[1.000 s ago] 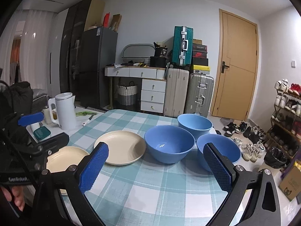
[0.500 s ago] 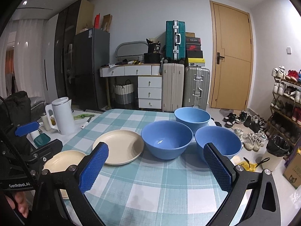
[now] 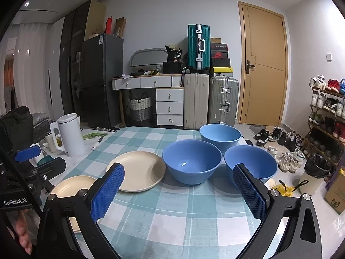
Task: Organize plates and bowls
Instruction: 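Move the left gripper toward the remaining cream plate, then close the left gripper on the rim of the remaining cream plate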
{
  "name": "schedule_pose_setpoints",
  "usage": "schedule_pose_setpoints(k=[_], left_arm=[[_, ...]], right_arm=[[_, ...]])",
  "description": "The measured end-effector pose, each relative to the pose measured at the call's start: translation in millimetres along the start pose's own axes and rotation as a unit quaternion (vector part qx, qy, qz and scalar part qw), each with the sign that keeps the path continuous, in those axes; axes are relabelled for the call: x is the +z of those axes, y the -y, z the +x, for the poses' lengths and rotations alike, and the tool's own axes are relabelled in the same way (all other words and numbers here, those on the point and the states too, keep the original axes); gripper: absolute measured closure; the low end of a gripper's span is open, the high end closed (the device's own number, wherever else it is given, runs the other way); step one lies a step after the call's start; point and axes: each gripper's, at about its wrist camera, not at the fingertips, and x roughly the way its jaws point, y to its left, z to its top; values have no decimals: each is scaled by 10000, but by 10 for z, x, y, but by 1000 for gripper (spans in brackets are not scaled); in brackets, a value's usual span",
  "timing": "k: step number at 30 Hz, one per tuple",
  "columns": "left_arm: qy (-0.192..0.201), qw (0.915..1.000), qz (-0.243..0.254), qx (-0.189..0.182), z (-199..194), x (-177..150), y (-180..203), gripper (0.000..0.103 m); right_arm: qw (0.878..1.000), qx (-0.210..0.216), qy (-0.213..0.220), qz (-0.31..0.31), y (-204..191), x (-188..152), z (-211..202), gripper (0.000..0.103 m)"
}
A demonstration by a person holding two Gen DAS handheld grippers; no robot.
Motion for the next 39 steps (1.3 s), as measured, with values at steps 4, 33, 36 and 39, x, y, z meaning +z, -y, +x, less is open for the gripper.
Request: schedule_pose_setpoints(k=[4, 33, 36, 39], left_arm=[[-38, 9999, -106, 37, 23, -4, -37, 0], [-2153, 9749, -403, 408, 1975, 482, -872, 1], [-2502, 9671, -355, 292, 2249, 488, -914, 1], [-2746, 9611, -159, 232, 2436, 464, -870, 1]], right_arm=[[10000, -15, -42, -23, -32, -1, 23, 1], [9800, 695, -1397, 1235, -371, 168, 1194, 1], [9711, 772, -1597, 1594, -315, -26, 1300, 1], [9575, 844, -1816, 2074, -216, -167, 1438, 1]])
